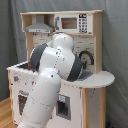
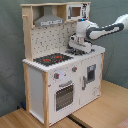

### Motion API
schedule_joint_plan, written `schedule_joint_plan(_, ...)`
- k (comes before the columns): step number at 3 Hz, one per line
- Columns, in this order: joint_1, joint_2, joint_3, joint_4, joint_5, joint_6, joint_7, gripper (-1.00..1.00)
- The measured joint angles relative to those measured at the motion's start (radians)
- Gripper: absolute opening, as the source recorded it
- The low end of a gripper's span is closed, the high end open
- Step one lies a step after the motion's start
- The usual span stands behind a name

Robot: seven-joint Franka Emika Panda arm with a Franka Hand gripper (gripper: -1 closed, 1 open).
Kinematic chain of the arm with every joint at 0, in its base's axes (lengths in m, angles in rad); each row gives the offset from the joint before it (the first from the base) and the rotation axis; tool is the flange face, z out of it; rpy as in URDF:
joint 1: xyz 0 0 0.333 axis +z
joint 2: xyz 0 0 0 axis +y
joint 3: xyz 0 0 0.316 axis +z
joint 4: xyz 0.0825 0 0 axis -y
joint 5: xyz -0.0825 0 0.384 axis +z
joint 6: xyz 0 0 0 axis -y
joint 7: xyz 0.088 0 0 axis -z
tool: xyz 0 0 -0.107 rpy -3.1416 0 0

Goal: Play with the kitchen

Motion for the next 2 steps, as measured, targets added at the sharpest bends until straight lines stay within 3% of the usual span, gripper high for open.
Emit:
schedule_joint_plan(1, 0.057, -0.001, 0.031, 0.078, 0.011, 0.000, 0.007, 1.00)
schedule_joint_plan(2, 0.056, -0.001, 0.083, 0.103, 0.017, -0.076, 0.049, 1.00)
